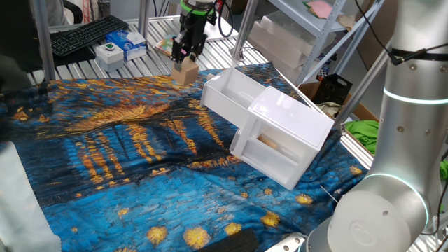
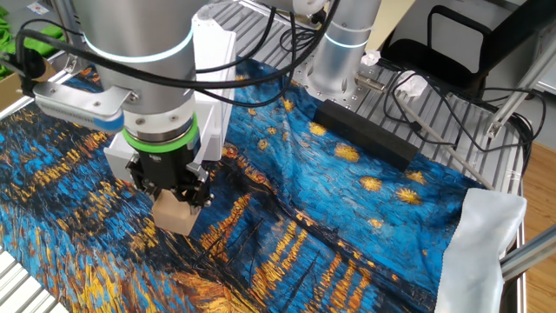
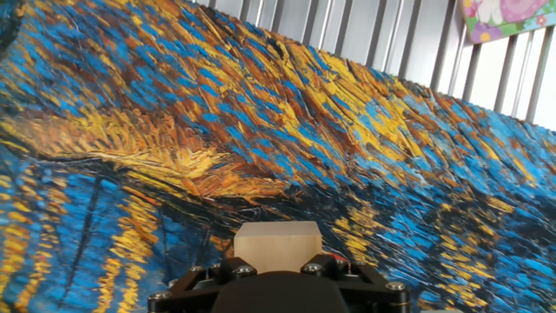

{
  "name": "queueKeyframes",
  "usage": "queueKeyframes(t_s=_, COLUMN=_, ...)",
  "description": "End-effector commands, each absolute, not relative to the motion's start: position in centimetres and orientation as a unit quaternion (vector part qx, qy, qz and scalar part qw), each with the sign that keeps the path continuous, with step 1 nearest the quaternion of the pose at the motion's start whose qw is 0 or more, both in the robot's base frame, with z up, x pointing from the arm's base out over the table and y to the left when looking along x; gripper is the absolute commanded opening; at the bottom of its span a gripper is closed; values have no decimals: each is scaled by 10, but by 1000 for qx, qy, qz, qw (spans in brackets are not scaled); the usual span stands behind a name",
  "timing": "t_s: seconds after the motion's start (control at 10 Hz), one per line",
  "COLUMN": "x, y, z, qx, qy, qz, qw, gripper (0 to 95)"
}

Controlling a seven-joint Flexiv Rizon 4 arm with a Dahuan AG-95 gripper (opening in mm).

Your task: Put things in the drawer

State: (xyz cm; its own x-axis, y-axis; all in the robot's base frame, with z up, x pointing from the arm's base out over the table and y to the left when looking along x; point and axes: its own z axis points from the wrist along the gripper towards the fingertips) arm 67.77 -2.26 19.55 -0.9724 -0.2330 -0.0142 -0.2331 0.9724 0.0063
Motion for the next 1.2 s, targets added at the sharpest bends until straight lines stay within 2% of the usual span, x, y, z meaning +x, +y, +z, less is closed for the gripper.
queueKeyframes(t_s=0.1, x=678, y=-23, z=196, qx=-113, qy=994, qz=-2, qw=-4, gripper=0)
queueKeyframes(t_s=0.4, x=678, y=-23, z=196, qx=-98, qy=995, qz=-5, qw=-6, gripper=0)
queueKeyframes(t_s=0.5, x=678, y=-23, z=196, qx=-104, qy=994, qz=-27, qw=-7, gripper=0)
queueKeyframes(t_s=1.2, x=678, y=-23, z=196, qx=-51, qy=998, qz=-22, qw=-8, gripper=0)
